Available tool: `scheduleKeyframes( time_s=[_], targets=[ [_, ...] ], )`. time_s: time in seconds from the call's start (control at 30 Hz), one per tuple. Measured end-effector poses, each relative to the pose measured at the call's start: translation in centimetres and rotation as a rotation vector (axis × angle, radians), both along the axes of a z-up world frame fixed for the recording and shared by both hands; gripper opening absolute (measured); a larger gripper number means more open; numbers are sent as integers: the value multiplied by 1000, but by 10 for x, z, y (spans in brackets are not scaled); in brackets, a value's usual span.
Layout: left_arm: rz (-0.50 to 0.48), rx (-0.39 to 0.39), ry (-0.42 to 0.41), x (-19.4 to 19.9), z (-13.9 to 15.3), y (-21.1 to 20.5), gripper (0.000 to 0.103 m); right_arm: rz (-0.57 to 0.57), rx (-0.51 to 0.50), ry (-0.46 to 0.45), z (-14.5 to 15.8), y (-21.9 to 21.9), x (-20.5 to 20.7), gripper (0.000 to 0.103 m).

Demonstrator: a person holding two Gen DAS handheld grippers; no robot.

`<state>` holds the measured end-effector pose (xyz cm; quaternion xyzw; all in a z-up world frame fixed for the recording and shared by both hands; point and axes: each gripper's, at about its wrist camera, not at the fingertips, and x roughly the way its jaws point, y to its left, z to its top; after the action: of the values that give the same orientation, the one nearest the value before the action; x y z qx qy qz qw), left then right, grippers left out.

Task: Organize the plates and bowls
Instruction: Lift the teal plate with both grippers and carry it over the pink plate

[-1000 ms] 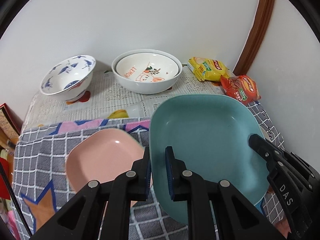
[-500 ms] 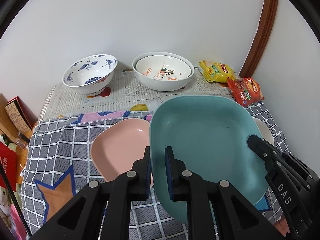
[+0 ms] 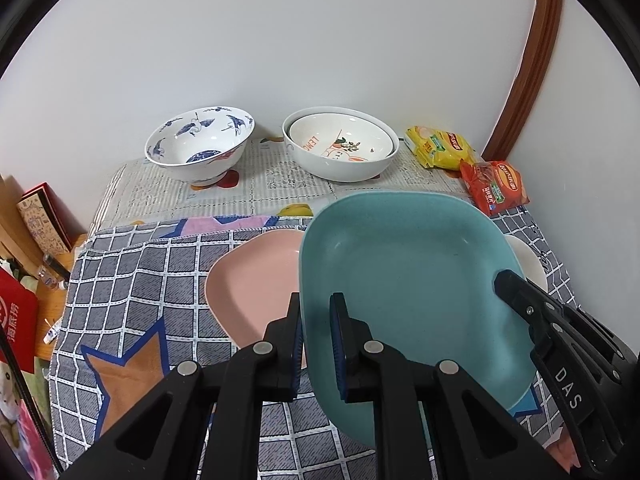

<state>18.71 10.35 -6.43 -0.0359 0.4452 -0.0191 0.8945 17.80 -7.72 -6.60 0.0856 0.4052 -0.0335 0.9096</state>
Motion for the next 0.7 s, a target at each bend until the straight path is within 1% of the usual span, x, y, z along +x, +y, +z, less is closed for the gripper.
scheduleKeyframes(
  time_s=[0.7],
  targets=[
    [22,-6,-2,-3,3,12,13,15,-6,-5,1,14,0,3]
  ],
)
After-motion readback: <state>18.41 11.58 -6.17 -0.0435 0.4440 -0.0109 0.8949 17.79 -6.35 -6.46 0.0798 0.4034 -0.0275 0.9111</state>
